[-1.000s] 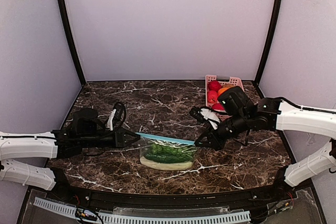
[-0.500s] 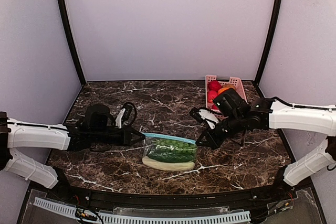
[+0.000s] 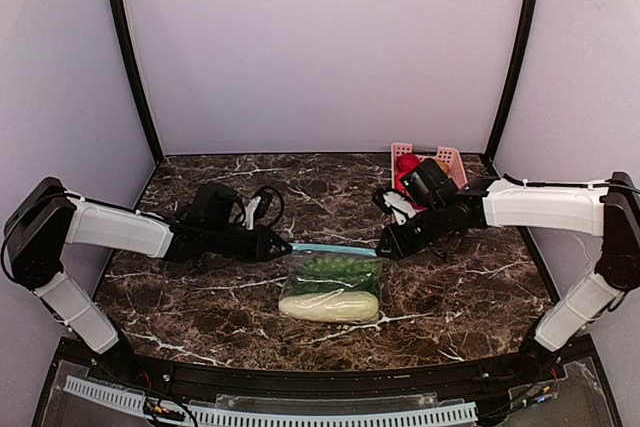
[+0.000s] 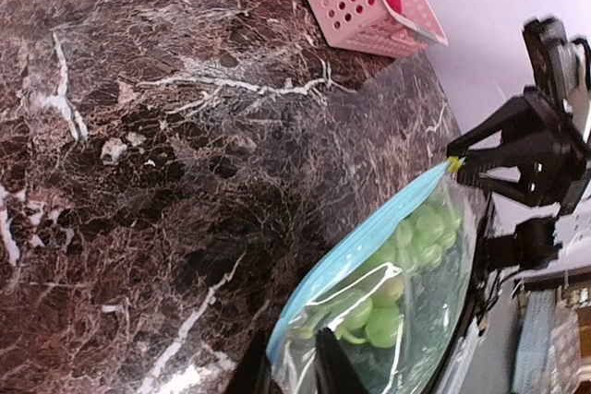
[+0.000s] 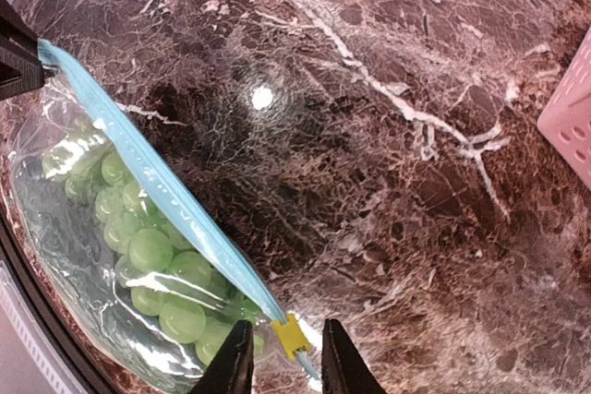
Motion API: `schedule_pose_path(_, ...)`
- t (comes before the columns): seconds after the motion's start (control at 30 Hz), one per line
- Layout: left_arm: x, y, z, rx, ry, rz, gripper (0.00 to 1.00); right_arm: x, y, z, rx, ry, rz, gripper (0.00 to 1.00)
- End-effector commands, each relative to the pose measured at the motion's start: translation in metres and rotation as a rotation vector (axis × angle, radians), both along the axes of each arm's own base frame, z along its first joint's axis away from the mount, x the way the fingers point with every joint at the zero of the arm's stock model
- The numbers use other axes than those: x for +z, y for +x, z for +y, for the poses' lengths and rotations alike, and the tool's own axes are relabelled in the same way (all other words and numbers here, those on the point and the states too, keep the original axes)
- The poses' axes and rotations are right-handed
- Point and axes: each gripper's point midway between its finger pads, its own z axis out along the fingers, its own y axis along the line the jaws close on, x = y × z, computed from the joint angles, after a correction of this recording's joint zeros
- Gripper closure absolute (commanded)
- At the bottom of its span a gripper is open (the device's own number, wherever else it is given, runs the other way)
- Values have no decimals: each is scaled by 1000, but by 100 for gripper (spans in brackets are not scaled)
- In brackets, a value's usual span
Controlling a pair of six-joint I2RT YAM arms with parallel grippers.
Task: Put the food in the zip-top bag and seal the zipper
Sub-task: Place the zipper food storage bag at the center of the board, then reset both arms
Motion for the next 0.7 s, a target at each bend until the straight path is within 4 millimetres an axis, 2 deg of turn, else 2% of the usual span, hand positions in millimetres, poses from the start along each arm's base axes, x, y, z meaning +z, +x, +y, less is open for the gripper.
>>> schedule_pose_path(0.0,8,12,-9,-38,1,-32,70,14,21,9,-17,64,-29,69)
schedule_pose_path(0.1,12,17,-12,-48,0,-45,48,21,25,10,-5,87,-46,56)
schedule_pose_path(0.13,16,19,-13,-50,-5,-49,37,27,26,10,3,102,-60,50)
schedule_pose_path(0.23,22,24,-10,-38,-4,-58,23,41,28,9,14,136,-92,32)
schedule_pose_path(0.37,28,28,5,-4,22,-66,14,59,33,-2,-9,165,-133,17)
schedule_pose_path(0.47,31,31,24,29,73,-88,12,68,38,-16,-38,192,-147,11)
schedule_pose_path(0.53,30,33,40,59,118,-83,11,73,44,-29,-70,214,-154,8)
schedule_pose_path(0.67,25,38,90,163,163,-43,9,75,55,-62,-167,228,-162,1)
